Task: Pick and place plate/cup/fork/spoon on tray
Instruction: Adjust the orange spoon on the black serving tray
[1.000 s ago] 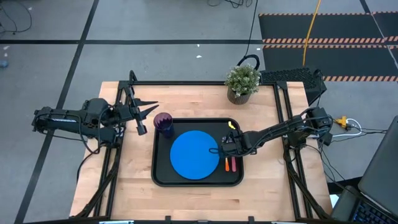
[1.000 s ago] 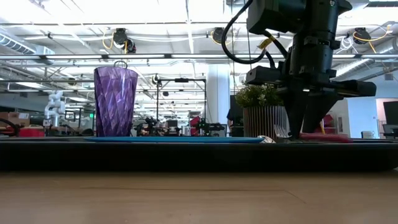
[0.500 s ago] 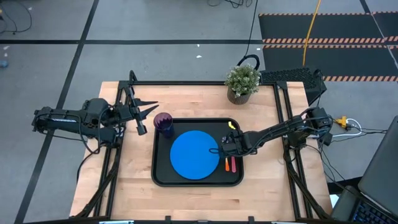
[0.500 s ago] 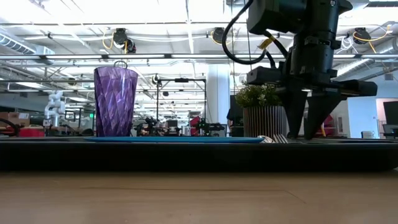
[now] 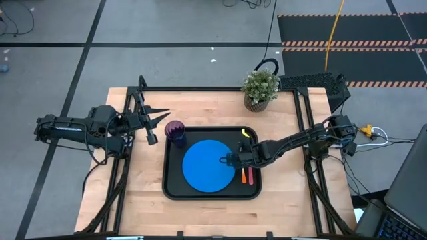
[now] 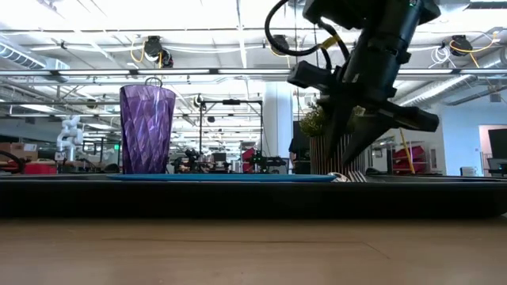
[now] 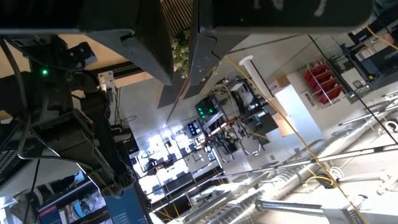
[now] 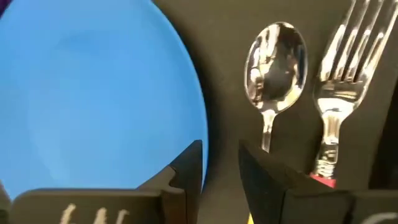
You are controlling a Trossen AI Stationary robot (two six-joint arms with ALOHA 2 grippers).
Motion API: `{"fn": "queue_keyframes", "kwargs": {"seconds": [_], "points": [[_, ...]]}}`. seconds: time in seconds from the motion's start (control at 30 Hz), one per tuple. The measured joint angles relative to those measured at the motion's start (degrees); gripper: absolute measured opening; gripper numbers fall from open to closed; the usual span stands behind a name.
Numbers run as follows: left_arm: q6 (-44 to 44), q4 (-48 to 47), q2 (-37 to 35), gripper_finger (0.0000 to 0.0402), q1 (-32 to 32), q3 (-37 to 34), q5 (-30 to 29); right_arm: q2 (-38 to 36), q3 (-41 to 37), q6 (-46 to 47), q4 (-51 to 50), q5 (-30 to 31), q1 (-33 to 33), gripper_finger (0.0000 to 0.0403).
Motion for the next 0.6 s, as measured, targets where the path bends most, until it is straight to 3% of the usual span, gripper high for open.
{"fn": "queue_keyframes", "kwargs": {"seconds": [0.4,0.6], "points": [[0.0,0.0,0.0,0.0056,0.0,0.0,0.0,0.0,0.0,1.2,-2.8,-0.2,0.0,0.0093],[0.1,-0.2,-0.1,0.0056,0.0,0.0,0.0,0.0,-2.5,2.6,0.8,-0.1,0.9,0.0093]]}}
